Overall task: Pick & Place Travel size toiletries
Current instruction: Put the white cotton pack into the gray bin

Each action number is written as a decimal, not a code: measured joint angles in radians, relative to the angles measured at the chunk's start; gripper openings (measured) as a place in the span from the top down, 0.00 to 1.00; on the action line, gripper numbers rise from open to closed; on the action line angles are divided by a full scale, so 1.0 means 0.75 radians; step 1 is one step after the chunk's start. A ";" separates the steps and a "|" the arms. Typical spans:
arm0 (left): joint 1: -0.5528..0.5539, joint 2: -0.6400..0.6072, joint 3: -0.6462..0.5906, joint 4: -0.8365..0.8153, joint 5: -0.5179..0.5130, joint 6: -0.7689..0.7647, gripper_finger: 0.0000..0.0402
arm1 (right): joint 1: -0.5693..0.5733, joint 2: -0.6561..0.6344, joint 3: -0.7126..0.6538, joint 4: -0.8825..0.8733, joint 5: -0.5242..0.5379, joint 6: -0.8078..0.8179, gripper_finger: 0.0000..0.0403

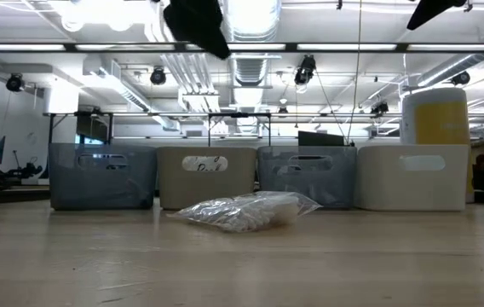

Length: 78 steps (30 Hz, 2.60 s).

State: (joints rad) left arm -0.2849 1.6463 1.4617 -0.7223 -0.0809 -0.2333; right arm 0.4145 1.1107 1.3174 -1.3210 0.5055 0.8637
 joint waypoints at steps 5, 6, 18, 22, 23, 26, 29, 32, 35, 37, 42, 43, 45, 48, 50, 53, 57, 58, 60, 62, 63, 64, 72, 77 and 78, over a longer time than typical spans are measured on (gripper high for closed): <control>-0.065 0.079 -0.075 0.136 -0.005 -0.123 0.33 | 0.000 0.000 -0.007 0.001 -0.013 -0.010 0.10; -0.072 0.102 -0.081 0.166 -0.012 -0.075 0.34 | 0.000 0.003 -0.007 0.000 -0.014 -0.011 0.10; 0.094 0.505 0.193 0.249 0.134 0.421 0.41 | 0.000 0.005 -0.007 0.002 -0.062 -0.039 0.10; 0.140 0.562 0.298 0.076 0.229 0.479 0.42 | 0.000 0.005 -0.007 0.002 -0.092 -0.035 0.10; 0.146 0.570 0.311 0.034 0.240 0.504 0.42 | 0.000 0.005 -0.007 0.002 -0.098 -0.035 0.10; 0.145 0.577 0.314 -0.023 0.259 0.597 0.42 | 0.000 0.005 -0.007 0.002 -0.117 -0.035 0.10; 0.143 0.582 0.294 -0.033 0.267 0.683 0.42 | 0.000 0.005 -0.007 0.002 -0.117 -0.035 0.10; 0.143 0.600 0.292 -0.060 0.266 0.700 0.42 | 0.000 0.005 -0.007 0.002 -0.117 -0.040 0.10; 0.143 0.600 0.281 -0.060 0.264 0.700 0.42 | 0.000 0.005 -0.007 0.001 -0.116 -0.041 0.10; 0.143 0.598 0.270 -0.069 0.269 0.686 0.42 | 0.000 0.005 -0.007 0.001 -0.116 -0.045 0.10; 0.139 0.597 0.246 -0.128 0.388 0.615 0.42 | 0.000 0.005 -0.007 0.001 -0.116 -0.050 0.10; 0.134 0.597 0.239 -0.138 0.404 0.601 0.42 | 0.000 0.005 -0.007 0.001 -0.116 -0.051 0.10; 0.124 0.598 0.231 -0.167 0.427 0.550 0.42 | 0.000 0.005 -0.007 0.000 -0.115 -0.051 0.10; 0.107 0.594 0.231 -0.203 0.507 0.446 0.43 | 0.000 0.005 -0.007 0.000 -0.115 -0.051 0.10; 0.095 0.593 0.238 -0.235 0.582 0.378 0.44 | -0.001 0.005 -0.007 0.000 -0.114 -0.051 0.10; 0.086 0.575 0.269 -0.240 0.715 0.285 0.48 | -0.001 0.005 -0.007 -0.001 -0.113 -0.051 0.10; 0.084 0.531 0.312 -0.215 0.684 0.273 0.54 | -0.001 0.005 -0.007 -0.004 -0.112 -0.058 0.10; 0.085 0.526 0.321 -0.205 0.622 0.307 0.55 | -0.001 0.005 -0.007 -0.005 -0.112 -0.065 0.10; 0.087 0.524 0.331 -0.199 0.457 0.422 0.56 | -0.001 0.004 -0.007 -0.004 -0.111 -0.069 0.10; 0.087 0.524 0.333 -0.176 0.307 0.534 0.56 | -0.001 0.004 -0.009 -0.005 -0.108 -0.070 0.10; 0.087 0.525 0.324 -0.155 0.260 0.574 0.56 | -0.001 0.004 -0.009 -0.004 -0.107 -0.070 0.10; 0.092 0.528 0.311 -0.128 0.251 0.593 0.56 | -0.001 0.004 -0.009 -0.004 -0.107 -0.069 0.10; 0.145 0.547 0.205 -0.099 0.410 0.589 0.56 | -0.001 0.004 -0.009 -0.005 -0.106 -0.039 0.10; 0.158 0.547 0.160 -0.106 0.426 0.589 0.56 | -0.001 0.004 -0.011 -0.005 -0.106 -0.034 0.10; 0.158 0.547 0.155 -0.108 0.432 0.588 0.56 | -0.001 0.004 -0.012 -0.005 -0.105 -0.034 0.10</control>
State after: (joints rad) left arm -0.1664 2.0567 1.5776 -0.8034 0.2430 0.2079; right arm 0.4137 1.1137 1.3087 -1.3251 0.4265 0.8379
